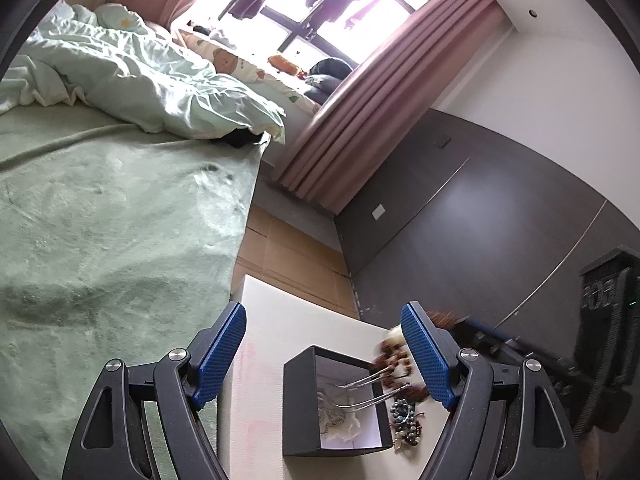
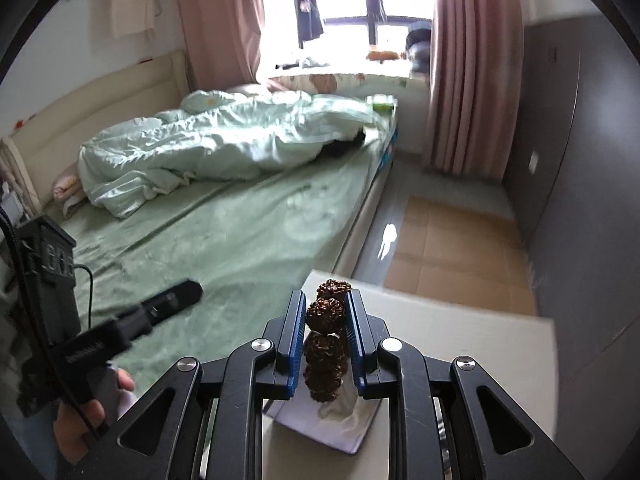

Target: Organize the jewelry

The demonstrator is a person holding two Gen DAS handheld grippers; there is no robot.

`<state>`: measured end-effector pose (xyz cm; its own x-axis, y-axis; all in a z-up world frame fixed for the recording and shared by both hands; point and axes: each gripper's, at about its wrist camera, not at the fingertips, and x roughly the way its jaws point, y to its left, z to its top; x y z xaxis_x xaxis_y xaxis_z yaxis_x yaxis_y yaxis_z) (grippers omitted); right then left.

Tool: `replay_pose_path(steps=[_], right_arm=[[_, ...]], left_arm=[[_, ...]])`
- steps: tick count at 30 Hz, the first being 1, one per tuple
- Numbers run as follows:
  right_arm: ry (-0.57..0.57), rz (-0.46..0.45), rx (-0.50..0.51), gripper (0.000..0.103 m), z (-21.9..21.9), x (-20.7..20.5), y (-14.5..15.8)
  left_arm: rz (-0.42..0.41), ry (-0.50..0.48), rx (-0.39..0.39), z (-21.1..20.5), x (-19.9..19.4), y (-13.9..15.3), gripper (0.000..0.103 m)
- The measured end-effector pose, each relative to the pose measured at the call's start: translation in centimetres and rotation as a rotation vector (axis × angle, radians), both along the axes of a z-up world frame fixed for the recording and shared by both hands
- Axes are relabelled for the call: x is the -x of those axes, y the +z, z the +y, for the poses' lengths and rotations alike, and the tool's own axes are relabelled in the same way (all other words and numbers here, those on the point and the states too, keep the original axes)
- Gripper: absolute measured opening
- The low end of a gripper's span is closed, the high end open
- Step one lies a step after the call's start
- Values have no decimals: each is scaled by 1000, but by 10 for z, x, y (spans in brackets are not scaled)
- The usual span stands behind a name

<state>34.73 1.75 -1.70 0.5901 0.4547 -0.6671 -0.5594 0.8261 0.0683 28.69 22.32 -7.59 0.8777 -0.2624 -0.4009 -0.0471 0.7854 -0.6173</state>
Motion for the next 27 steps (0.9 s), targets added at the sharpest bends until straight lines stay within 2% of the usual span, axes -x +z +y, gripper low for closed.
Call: replay_pose_path(steps=[1, 3, 4, 5, 14, 22, 27], right_arm=[[-11, 26, 9, 22, -1, -3, -6], [-32, 53, 22, 39, -6, -6, -12], [-41, 59, 17, 58, -11, -6, -12], [-56, 61, 4, 68, -19, -5, -12], [-188, 78, -79, 69, -111, 6, -7], [-284, 130, -163, 69, -186, 21, -26], [-321, 160, -205, 69, -213, 27, -41]], left_arm=[[2, -2, -2, -1, 0, 0, 81], [4, -6, -9, -3, -1, 0, 81], [5, -11, -14, -5, -1, 1, 81], [6, -16, -19, -7, -1, 1, 81], [13, -108, -114, -47, -7, 9, 81], [28, -272, -204, -111, -18, 18, 81], [47, -354, -251, -146, -25, 21, 80]])
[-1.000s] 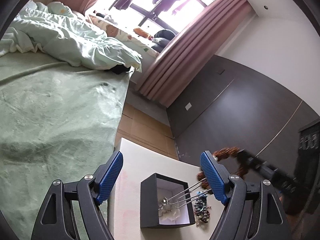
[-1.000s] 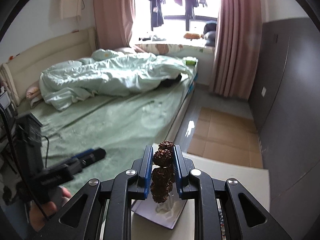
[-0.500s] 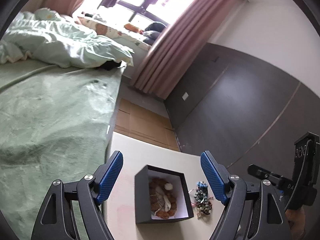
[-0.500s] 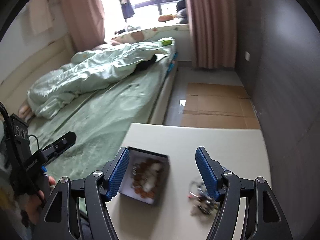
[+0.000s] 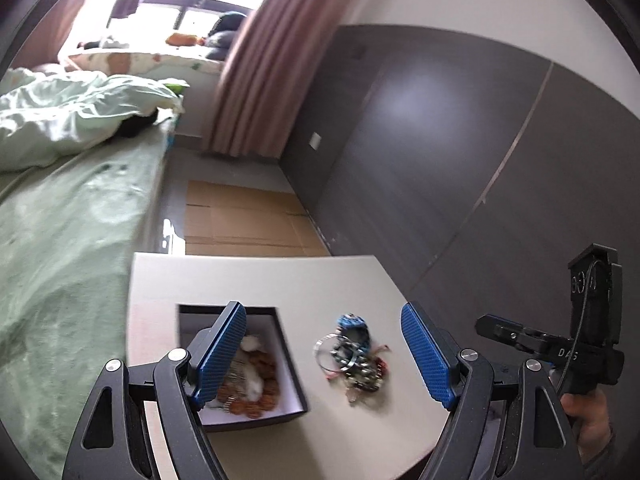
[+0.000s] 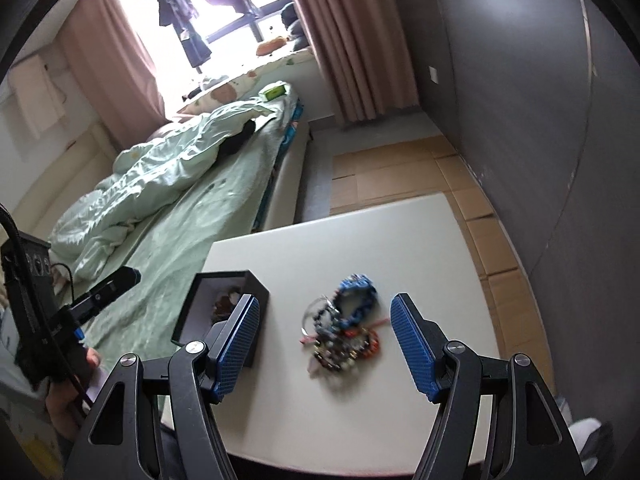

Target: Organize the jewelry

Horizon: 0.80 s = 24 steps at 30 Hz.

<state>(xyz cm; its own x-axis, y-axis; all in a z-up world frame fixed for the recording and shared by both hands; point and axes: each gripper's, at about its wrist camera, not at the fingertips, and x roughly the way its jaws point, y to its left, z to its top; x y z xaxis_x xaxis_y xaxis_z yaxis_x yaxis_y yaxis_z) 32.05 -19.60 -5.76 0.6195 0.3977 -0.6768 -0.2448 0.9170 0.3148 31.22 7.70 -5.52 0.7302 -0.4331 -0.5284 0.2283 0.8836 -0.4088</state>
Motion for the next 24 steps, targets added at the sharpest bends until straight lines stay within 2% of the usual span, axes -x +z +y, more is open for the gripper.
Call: replay_pose_path(steps=[5, 11, 13, 17, 19, 24], right_arm=[[-29, 13, -43, 69, -22, 5, -12], [-65, 32, -107, 68, -49, 9, -34], [-72, 36, -131, 68, -55, 10, -41], [-83, 46, -184, 66, -65, 11, -59], [-85, 53, -209, 65, -69, 11, -69], [-76, 58, -254, 63, -71, 10, -80]], left_arm=[[29, -56, -43, -27, -5, -3, 80], [104, -109, -73, -55, -24, -16, 64], [135, -129, -86, -65, -31, -21, 56], [201, -169, -109, -84, -43, -37, 48], [235, -180, -132, -91, -47, -47, 40], [299, -195, -202, -108, -55, -69, 35]])
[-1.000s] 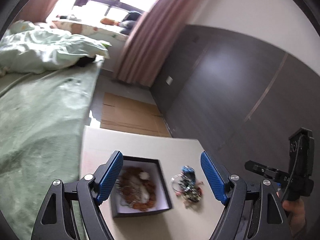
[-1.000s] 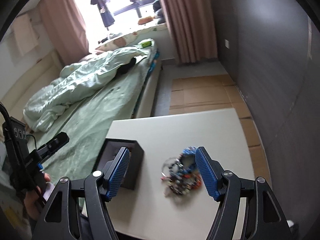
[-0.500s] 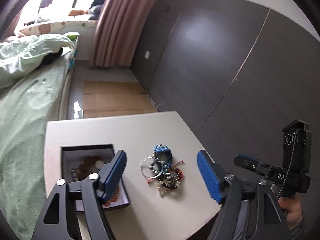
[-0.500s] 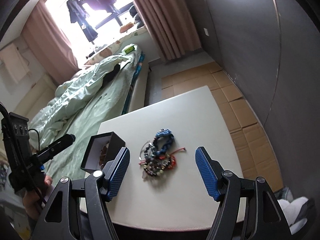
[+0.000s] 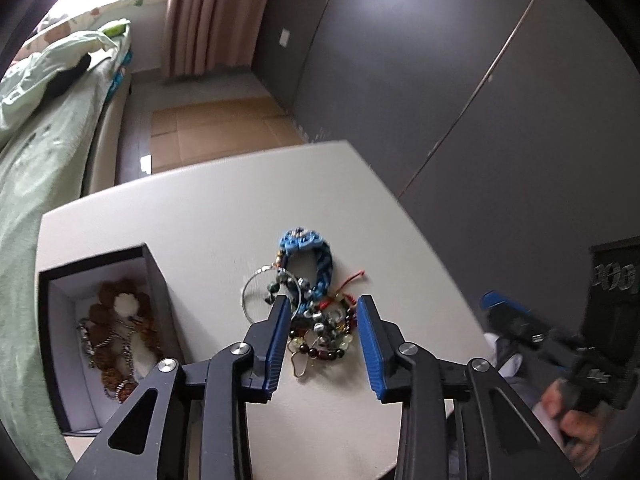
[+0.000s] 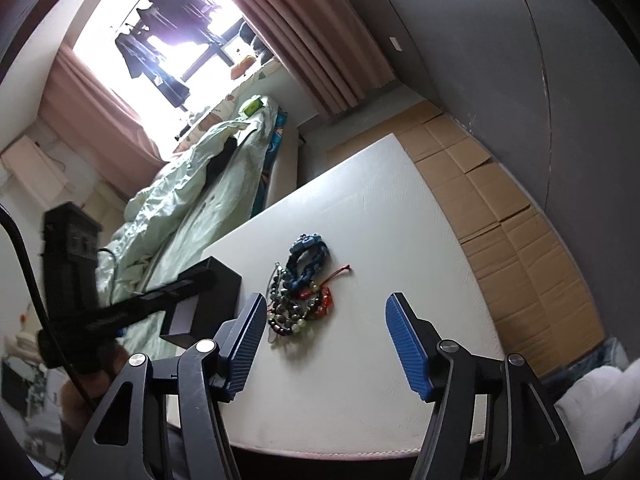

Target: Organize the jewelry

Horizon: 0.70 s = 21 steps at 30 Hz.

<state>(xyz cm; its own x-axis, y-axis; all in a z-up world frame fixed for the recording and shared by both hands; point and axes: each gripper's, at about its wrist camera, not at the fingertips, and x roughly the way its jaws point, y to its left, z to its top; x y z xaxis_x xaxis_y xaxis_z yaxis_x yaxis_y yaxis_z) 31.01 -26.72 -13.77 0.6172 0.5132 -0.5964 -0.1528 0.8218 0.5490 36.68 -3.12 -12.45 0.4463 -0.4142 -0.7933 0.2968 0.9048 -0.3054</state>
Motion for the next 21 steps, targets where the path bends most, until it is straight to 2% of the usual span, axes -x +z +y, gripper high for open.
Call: replay_pose_path(steps=[3, 7, 15, 18, 20, 21], right_arm=[[2, -9, -16, 63, -1, 0, -1], [-6, 38, -73, 63, -8, -4, -14], [-7, 19, -123, 63, -15, -4, -16], [-5, 21, -137, 63, -16, -5, -17], [0, 23, -153, 63, -15, -7, -18], [4, 25, -162, 63, -14, -9, -20]], left_arm=[[24, -3, -29, -9, -3, -10, 30], [46, -8, -75, -18, -8, -25, 26], [51, -20, -165, -29, -12, -46, 25], [47, -24, -176, -30, -15, -47, 10], [45, -28, -169, -31, -17, -47, 8], [45, -30, -153, -29, -18, -46, 1]])
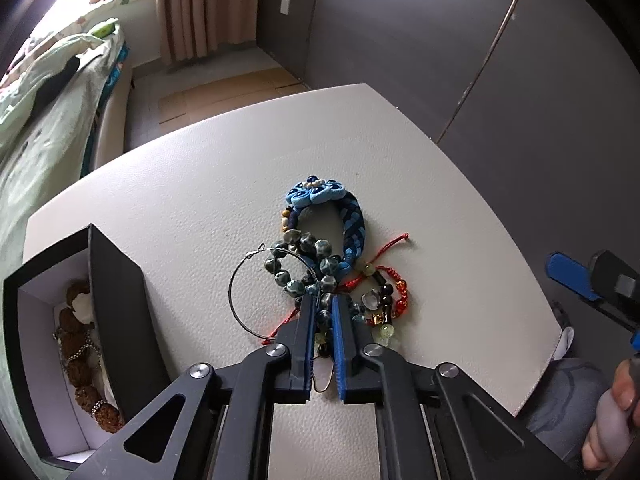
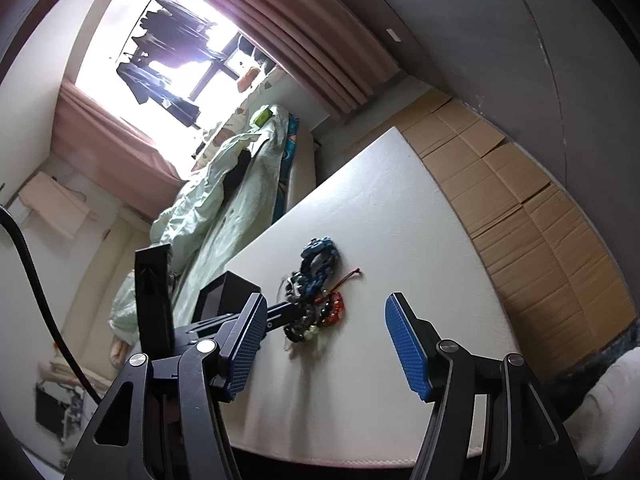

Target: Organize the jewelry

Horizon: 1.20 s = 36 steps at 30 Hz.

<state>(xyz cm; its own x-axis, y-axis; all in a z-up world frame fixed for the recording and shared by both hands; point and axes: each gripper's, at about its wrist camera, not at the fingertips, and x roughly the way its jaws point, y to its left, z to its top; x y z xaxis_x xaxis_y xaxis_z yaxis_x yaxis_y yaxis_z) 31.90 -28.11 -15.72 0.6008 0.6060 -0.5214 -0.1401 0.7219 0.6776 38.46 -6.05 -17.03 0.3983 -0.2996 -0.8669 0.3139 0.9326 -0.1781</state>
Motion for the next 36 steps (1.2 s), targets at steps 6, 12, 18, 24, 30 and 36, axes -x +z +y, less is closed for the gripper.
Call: replay_pose_path(steps=[6, 12, 18, 24, 30, 36], right_arm=[[43, 15, -2, 63, 21, -12, -8], [88, 25, 24, 63, 43, -23, -12], [102, 34, 47, 63, 55, -29, -15], [73, 32, 4, 63, 42, -25, -15], [66, 26, -22, 63, 36, -23, -14], [70, 32, -40, 63, 35, -24, -16]], left_arm=[[-28, 1, 58, 10, 2, 17, 0], [-63, 3, 79, 16, 6, 34, 0], [-3, -37, -28, 8, -1, 21, 2], [-22, -73, -81, 5, 4, 14, 59], [-39, -61, -113, 7, 0, 12, 49], [-22, -96, -152, 2, -5, 4, 32]])
